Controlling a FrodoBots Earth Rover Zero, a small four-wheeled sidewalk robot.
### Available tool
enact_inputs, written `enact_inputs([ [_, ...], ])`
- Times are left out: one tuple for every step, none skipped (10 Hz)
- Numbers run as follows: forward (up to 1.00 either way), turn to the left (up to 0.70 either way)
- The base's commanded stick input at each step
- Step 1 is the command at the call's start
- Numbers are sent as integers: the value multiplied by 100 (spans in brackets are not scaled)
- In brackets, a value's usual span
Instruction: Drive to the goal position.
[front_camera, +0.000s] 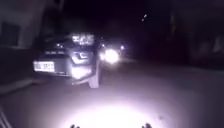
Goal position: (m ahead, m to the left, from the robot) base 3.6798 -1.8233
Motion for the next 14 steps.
enact_inputs([
  [-70, 0],
  [-70, 0],
  [-70, 0],
  [-70, 0],
  [-70, 0],
  [-70, 0],
  [-70, 0],
  [-70, 0],
  [-70, 0],
  [-70, 0],
  [-56, -4],
  [-34, -9],
  [-12, -14],
  [10, -20],
])
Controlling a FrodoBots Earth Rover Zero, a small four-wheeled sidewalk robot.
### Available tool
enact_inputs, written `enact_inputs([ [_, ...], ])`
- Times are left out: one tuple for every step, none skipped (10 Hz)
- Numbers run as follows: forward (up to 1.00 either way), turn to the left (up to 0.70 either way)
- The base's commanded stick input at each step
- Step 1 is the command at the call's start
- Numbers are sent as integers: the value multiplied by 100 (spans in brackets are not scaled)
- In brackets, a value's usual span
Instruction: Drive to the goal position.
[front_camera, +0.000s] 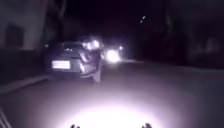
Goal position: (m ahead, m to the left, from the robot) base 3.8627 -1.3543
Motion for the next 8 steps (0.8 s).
enact_inputs([
  [32, -25],
  [54, -31],
  [70, -35],
  [70, -35],
  [70, -35],
  [70, -35],
  [70, -35],
  [70, -35],
])
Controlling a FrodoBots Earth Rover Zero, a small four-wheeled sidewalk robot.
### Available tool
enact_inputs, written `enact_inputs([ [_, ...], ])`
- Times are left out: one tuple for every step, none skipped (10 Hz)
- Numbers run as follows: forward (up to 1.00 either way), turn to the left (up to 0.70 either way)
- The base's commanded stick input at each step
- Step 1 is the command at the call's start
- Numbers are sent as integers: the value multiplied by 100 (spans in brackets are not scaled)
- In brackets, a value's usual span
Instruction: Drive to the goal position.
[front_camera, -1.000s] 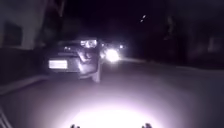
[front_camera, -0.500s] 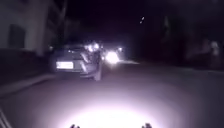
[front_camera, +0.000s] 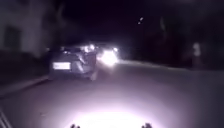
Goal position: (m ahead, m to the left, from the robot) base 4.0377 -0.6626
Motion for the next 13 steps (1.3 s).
enact_inputs([
  [70, -33],
  [70, -31],
  [70, -20],
  [70, 0],
  [70, 0],
  [70, 0],
  [70, 0],
  [70, 0],
  [70, 1],
  [70, 9],
  [70, 17],
  [70, 26],
  [70, 34],
])
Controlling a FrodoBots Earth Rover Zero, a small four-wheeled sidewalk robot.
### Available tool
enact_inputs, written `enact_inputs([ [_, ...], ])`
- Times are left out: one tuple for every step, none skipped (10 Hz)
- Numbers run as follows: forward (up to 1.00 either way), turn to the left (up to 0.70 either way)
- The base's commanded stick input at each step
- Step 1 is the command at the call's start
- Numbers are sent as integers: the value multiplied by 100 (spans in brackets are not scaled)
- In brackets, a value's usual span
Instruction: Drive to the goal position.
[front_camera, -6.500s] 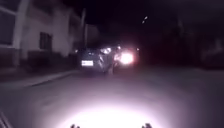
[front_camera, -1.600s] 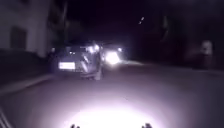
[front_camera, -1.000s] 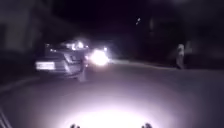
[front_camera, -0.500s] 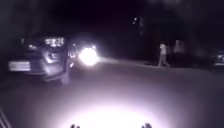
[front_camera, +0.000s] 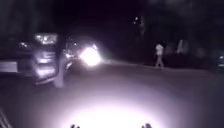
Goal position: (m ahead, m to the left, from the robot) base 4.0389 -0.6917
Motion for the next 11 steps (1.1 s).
enact_inputs([
  [70, 35],
  [70, 27],
  [70, 17],
  [70, 7],
  [70, 0],
  [70, 0],
  [70, 0],
  [70, 0],
  [70, 0],
  [70, 0],
  [70, 0],
])
